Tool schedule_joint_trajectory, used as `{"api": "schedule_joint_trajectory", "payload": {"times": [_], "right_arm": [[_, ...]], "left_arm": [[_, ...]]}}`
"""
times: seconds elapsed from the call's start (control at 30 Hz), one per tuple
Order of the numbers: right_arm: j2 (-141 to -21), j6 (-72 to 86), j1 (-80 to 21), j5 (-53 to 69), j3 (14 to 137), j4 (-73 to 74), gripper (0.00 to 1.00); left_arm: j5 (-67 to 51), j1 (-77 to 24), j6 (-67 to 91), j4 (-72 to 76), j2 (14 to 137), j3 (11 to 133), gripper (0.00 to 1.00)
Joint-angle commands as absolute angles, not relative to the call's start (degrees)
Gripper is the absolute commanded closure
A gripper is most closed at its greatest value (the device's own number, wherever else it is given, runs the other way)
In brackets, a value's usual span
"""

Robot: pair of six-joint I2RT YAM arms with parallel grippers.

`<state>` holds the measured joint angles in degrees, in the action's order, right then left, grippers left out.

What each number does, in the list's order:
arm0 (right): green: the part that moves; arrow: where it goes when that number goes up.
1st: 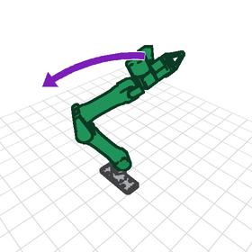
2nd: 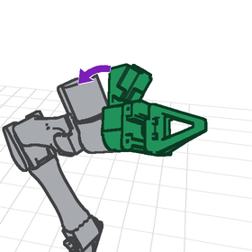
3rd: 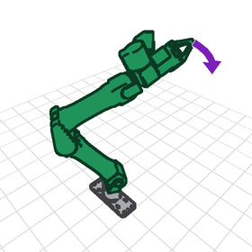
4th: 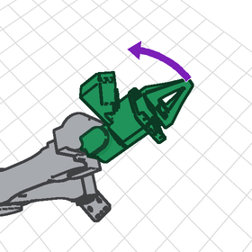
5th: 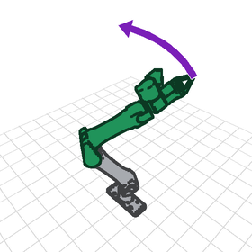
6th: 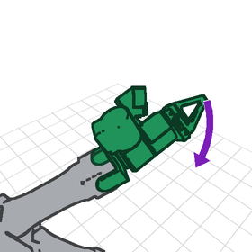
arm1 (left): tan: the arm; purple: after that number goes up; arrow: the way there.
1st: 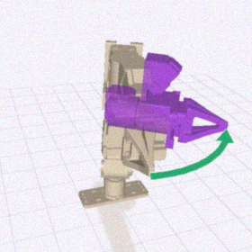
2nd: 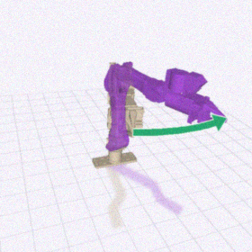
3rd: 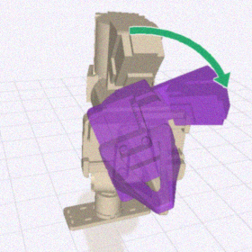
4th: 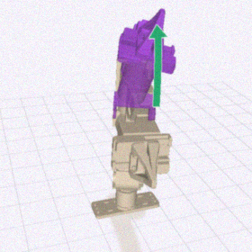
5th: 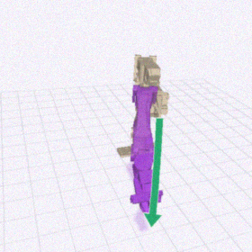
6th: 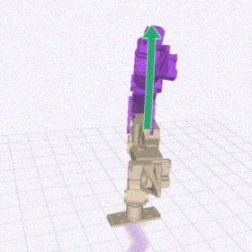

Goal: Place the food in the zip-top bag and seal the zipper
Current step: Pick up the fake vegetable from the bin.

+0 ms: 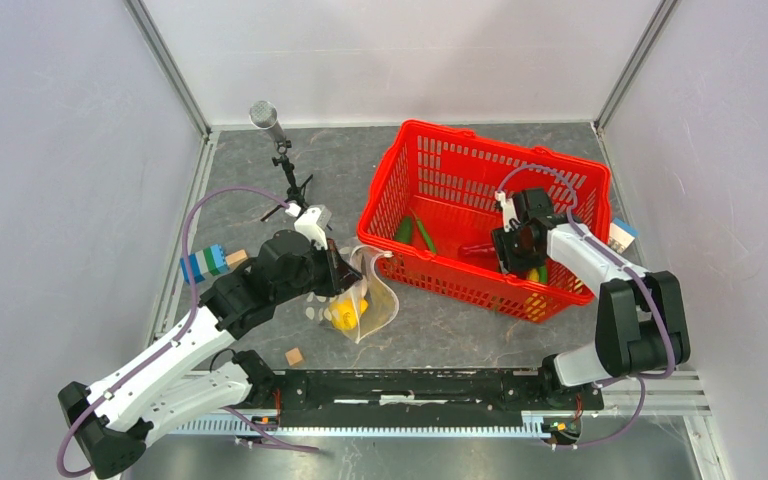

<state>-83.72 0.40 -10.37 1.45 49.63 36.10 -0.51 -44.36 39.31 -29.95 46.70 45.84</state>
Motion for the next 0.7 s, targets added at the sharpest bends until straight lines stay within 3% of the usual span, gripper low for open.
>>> {"api": "schedule_joint_trajectory", "payload": {"times": [0.0,0.13,0.67], "right_arm": [[-84.93,2.16,-10.74,-1.18,48.09,31.82,0.58],[-80.66,2.96,-10.90,2.18,50.95,31.48,0.65],[-63.15,6.93,-10.93,8.95,52.33,24.14,0.73]], "left_arm": [[-0.20,-44.27,37.02,-28.75,46.04,46.12,0.96],[-0.19,-44.25,36.91,-28.83,46.29,46.47,0.96],[-0.24,-44.25,37.36,-28.83,46.49,46.58,0.96]]}}
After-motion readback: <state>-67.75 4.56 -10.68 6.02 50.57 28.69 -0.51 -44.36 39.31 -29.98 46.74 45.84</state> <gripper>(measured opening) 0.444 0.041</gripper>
